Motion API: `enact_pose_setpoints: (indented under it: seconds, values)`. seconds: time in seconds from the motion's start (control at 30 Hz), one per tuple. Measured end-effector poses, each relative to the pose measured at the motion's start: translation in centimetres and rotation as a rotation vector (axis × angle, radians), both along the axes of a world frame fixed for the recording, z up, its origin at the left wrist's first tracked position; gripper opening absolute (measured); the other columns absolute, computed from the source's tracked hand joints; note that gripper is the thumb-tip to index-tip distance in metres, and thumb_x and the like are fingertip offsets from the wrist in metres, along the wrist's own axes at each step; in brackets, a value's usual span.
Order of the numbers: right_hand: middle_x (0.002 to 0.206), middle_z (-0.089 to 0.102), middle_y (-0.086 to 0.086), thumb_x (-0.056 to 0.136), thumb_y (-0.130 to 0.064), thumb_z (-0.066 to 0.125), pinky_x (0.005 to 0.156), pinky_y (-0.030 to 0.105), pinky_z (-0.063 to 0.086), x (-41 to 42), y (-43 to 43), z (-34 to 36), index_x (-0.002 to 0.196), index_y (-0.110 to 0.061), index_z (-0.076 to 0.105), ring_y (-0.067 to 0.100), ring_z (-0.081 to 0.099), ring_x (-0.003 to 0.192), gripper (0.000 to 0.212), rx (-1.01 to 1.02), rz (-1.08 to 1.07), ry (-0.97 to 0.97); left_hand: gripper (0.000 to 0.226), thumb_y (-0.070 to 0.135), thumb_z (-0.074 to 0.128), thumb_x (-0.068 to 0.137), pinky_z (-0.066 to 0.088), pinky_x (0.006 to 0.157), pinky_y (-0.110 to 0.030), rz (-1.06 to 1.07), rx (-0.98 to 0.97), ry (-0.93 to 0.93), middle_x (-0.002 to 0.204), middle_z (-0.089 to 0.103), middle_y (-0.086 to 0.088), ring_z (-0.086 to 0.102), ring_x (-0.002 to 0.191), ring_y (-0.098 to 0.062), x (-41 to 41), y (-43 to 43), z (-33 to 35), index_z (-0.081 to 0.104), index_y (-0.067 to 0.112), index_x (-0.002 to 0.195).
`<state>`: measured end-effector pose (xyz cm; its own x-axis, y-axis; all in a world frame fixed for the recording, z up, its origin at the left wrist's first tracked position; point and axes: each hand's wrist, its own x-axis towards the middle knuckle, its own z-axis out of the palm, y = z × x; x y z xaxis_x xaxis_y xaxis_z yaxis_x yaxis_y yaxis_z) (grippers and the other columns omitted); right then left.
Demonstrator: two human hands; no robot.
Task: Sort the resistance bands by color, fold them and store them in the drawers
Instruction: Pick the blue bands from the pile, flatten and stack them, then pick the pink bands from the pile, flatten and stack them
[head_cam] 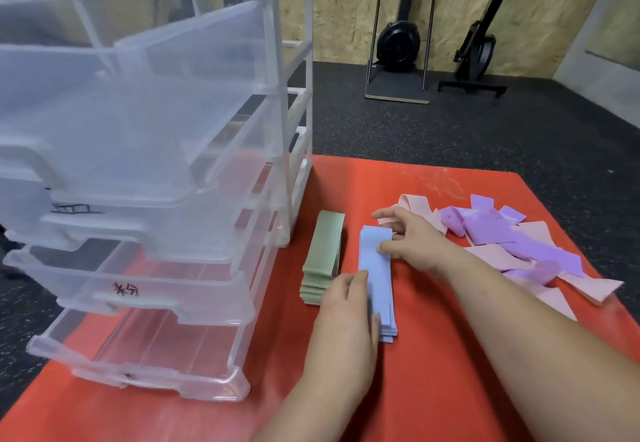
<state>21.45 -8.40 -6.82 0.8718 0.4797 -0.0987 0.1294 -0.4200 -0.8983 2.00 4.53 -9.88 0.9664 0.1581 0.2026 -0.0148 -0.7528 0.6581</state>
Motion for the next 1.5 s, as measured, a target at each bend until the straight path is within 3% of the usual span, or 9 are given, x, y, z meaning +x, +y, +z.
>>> enact_pose_setpoints:
  seconds: [0.13,0.27,0.33,0.5,0.67,0.9,1.17,1.3,1.5]
  values:
    - [0.129,0.065,0.006,0.075,-0.006,0.075,0.095,0.042,0.058,0.8,0.5,-1.6,0.120,-0.042,0.064,0.013,0.067,0.094,0.059,-0.057,0.014,-0.131,0.030,0.018,0.063,0.091,0.054,0.090,-0.036,-0.025,0.237,-0.145,0.129,0.061,-0.001,0.060,0.110,-0.025,0.6,-0.2,-1.2,0.066,0.019,0.120]
    - [0.121,0.066,-0.018,0.075,-0.010,0.074,0.096,0.028,0.054,-0.1,0.5,-2.3,0.116,-0.036,0.068,-0.001,0.064,0.106,0.049,-0.143,0.018,-0.339,0.006,0.027,0.061,0.088,0.051,0.076,-0.037,0.008,0.429,-0.184,0.109,0.063,0.003,0.057,0.099,-0.024,1.0,-0.5,-1.6,0.066,0.024,0.089]
    - [0.117,0.063,-0.013,0.078,-0.014,0.079,0.092,0.022,0.048,-0.5,0.3,-2.2,0.105,-0.036,0.073,0.006,0.060,0.105,0.035,-0.194,-0.025,-0.447,0.011,0.029,0.057,0.090,0.051,0.077,-0.038,0.019,0.471,-0.206,0.109,0.064,0.004,0.056,0.102,-0.025,1.0,-0.6,-1.8,0.067,0.023,0.089]
    - [0.117,0.058,-0.014,0.090,-0.032,0.076,0.099,0.038,0.046,-1.9,-0.6,-2.7,0.106,-0.037,0.075,0.015,0.056,0.115,0.017,-0.252,-0.088,-0.550,0.014,0.035,0.057,0.094,0.051,0.085,-0.039,0.032,0.476,-0.200,0.113,0.062,0.005,0.054,0.111,-0.026,0.8,-0.3,-1.6,0.066,0.024,0.092]
    - [0.123,0.057,-0.011,0.093,-0.037,0.071,0.110,0.040,0.042,-4.0,-3.5,-2.7,0.115,-0.035,0.073,0.018,0.047,0.129,0.022,-0.346,-0.127,-0.619,0.014,0.037,0.061,0.092,0.052,0.087,-0.040,0.043,0.471,-0.200,0.116,0.061,0.005,0.053,0.114,-0.025,0.2,0.1,-1.2,0.067,0.025,0.097]
    - [0.158,0.039,0.003,0.099,-0.068,0.040,0.117,0.044,0.032,-5.4,-8.3,-3.3,0.145,-0.042,0.051,0.027,0.031,0.146,0.054,-0.924,-0.115,-0.556,0.016,0.030,0.066,0.090,0.051,0.090,-0.043,-0.007,0.444,-0.278,0.116,0.064,-0.001,0.056,0.116,-0.030,-0.3,-1.0,-1.5,0.070,0.021,0.103]
    - [0.174,0.000,-0.003,0.098,-0.073,0.035,0.125,0.050,0.022,-1.9,-7.2,-2.4,0.158,-0.043,0.032,0.027,0.005,0.159,0.067,-0.966,0.099,-0.576,0.026,0.033,0.059,0.093,0.047,0.106,-0.041,-0.051,0.426,-0.260,0.129,0.060,-0.001,0.052,0.131,-0.029,0.0,-1.4,-1.6,0.069,0.022,0.114]
    - [0.172,0.016,-0.009,0.101,-0.069,0.034,0.126,0.047,0.024,-0.7,-6.3,-2.7,0.161,-0.030,0.031,0.020,0.008,0.159,0.072,-0.936,0.165,-0.594,0.028,0.034,0.061,0.093,0.046,0.108,-0.040,-0.065,0.417,-0.235,0.131,0.058,0.000,0.049,0.135,-0.028,0.6,-1.3,-1.6,0.067,0.024,0.118]
    - [0.153,0.048,-0.005,0.103,-0.058,0.043,0.117,0.041,0.035,-2.7,-8.1,-3.0,0.148,-0.025,0.051,0.019,0.039,0.143,0.057,-0.820,0.034,-0.651,0.030,0.040,0.059,0.095,0.046,0.109,-0.039,-0.098,0.409,-0.245,0.130,0.058,0.002,0.047,0.134,-0.026,0.4,-1.7,-1.1,0.066,0.025,0.121]
